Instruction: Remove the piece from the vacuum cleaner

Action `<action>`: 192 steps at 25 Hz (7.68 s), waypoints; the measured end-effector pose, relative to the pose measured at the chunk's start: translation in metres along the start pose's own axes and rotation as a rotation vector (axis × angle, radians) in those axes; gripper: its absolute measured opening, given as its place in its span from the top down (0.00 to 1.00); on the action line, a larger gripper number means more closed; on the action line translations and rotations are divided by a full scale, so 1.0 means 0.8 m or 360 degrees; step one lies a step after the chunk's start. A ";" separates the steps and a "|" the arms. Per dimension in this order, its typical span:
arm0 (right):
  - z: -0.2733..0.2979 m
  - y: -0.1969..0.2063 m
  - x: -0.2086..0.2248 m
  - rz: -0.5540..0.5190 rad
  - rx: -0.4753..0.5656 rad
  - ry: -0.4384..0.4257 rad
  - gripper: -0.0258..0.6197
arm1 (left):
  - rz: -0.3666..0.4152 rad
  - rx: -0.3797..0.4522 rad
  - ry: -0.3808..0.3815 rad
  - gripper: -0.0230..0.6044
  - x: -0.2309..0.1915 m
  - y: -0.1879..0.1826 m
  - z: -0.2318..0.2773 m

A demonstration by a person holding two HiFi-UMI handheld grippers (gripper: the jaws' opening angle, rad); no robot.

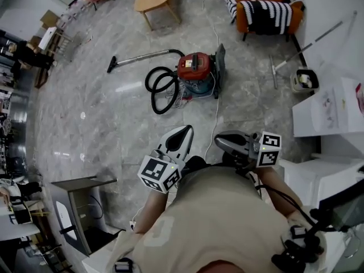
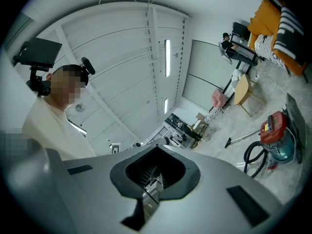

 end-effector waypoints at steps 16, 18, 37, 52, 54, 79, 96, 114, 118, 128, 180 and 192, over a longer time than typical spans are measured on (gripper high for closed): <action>0.060 -0.061 0.085 -0.0105 0.0210 0.0425 0.96 | 0.0018 0.0045 0.0180 0.96 -0.148 -0.019 0.091; 0.092 -0.063 0.103 -0.0104 0.0182 0.0495 0.96 | 0.0010 0.0050 0.0214 0.96 -0.187 -0.029 0.097; 0.250 -0.089 0.224 0.0008 0.0467 0.0832 0.96 | 0.0007 -0.0138 0.0457 0.96 -0.380 -0.043 0.128; 0.193 -0.138 0.241 -0.0036 0.0523 0.0694 0.96 | 0.0105 -0.0426 0.0660 0.96 -0.335 -0.023 0.249; 0.174 -0.156 0.250 -0.0039 0.0530 0.0674 0.96 | 0.0138 -0.0433 0.0648 0.96 -0.320 -0.031 0.273; 0.062 -0.276 0.329 -0.0158 -0.0118 0.0435 0.96 | 0.0317 -0.0490 0.0282 0.96 -0.225 -0.046 0.424; 0.206 -0.262 0.400 -0.0374 -0.0525 0.0583 0.96 | 0.0186 -0.0394 0.0306 0.96 -0.375 -0.057 0.424; 0.320 -0.226 0.474 -0.0329 -0.0586 0.0871 0.96 | 0.0043 -0.0511 0.0399 0.96 -0.535 -0.026 0.398; 0.308 -0.236 0.462 -0.0402 -0.0521 0.0934 0.96 | 0.0064 -0.0481 0.0442 0.96 -0.525 -0.034 0.407; 0.239 -0.266 0.479 -0.0144 -0.0258 0.1045 0.96 | 0.0084 -0.0561 0.0449 0.96 -0.511 -0.019 0.465; 0.004 -0.098 0.818 0.0061 -0.0826 0.1465 0.96 | 0.0173 -0.0909 -0.0318 0.81 -0.595 0.408 0.612; -0.014 -0.114 0.911 0.0165 -0.0763 0.1659 0.56 | 0.0117 -0.1003 -0.0336 0.73 -0.595 0.446 0.622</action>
Point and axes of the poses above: the fingertips, and each gripper's own axes: z forward along the fingers, x to its right, y out of its underside, the point moved 6 cm from there along -z, backward along the fingers, and after that the axes turned 9 degrees about x, right-handed, at the moved point
